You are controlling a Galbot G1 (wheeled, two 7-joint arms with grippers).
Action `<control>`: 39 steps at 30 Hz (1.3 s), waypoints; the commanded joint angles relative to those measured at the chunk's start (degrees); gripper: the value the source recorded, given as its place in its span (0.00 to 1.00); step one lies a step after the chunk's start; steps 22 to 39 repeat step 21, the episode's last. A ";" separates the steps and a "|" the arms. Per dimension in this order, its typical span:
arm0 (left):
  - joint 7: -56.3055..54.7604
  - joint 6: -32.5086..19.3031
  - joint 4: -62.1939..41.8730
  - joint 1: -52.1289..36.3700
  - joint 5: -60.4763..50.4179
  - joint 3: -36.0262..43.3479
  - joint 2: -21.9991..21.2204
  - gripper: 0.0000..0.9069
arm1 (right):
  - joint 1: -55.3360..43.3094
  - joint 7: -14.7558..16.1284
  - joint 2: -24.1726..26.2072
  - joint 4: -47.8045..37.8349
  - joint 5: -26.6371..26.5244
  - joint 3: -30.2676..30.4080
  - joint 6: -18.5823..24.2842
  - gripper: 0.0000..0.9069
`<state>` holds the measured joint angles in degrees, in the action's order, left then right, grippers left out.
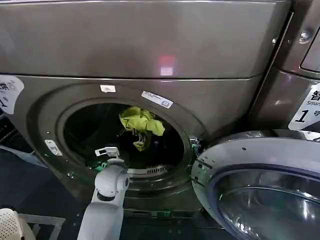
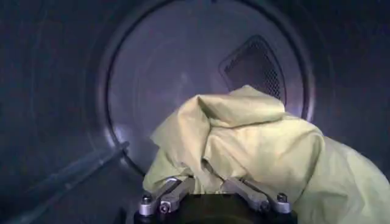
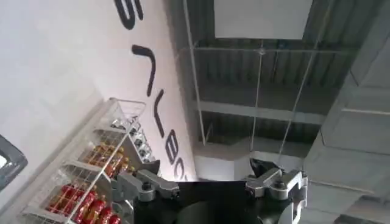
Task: Grasp the clothes from the dryer.
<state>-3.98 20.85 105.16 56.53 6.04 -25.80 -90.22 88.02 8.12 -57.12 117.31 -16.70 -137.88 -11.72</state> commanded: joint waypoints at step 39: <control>0.49 0.14 2.27 1.78 0.63 -0.42 0.52 0.00 | 0.41 1.17 0.08 0.15 0.11 -1.13 -0.93 1.00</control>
